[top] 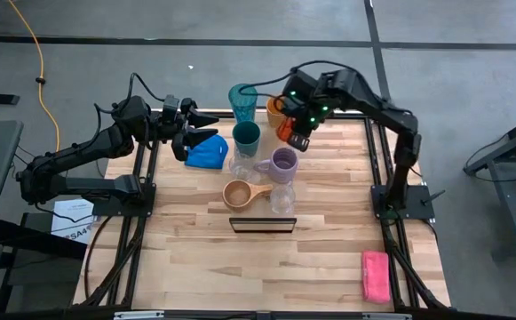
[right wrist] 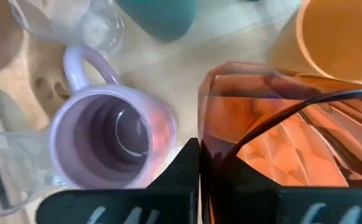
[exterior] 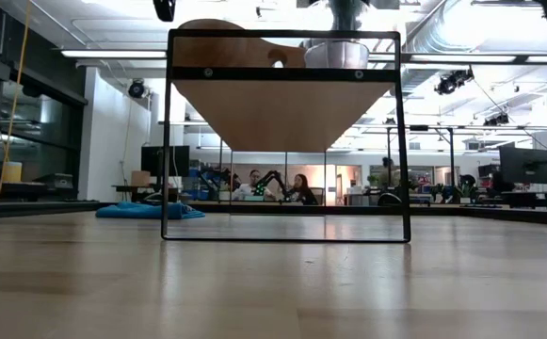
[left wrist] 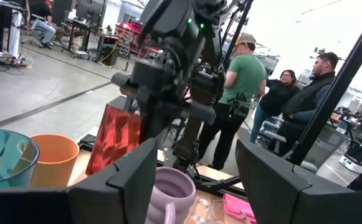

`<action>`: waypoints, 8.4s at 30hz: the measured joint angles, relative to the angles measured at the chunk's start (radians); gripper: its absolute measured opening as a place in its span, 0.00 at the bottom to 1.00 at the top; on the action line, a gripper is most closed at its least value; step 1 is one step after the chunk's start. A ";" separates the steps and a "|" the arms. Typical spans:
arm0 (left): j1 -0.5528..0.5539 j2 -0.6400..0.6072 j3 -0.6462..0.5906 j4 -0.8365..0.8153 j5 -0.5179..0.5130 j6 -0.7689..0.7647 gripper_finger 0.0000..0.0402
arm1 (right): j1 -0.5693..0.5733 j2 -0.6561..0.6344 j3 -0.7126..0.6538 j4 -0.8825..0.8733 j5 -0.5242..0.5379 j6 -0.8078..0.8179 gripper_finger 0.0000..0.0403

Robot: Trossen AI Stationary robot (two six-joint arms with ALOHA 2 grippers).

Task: Stack small to large cups/mugs on shelf
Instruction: Move the orange cup to the top right of the table, then adjust the yellow cup on the shelf

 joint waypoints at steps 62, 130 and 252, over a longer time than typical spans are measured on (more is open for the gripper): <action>0.000 0.001 0.000 0.010 0.000 -0.001 0.52 | -0.566 -0.368 -1.219 0.490 0.097 0.330 0.10; 0.000 0.001 0.000 0.010 0.000 -0.014 0.52 | -0.232 -0.329 -0.669 0.973 0.097 0.380 0.47; 0.000 0.001 0.000 0.003 0.000 -0.026 0.52 | -0.011 -0.251 -0.604 0.640 0.139 0.375 0.01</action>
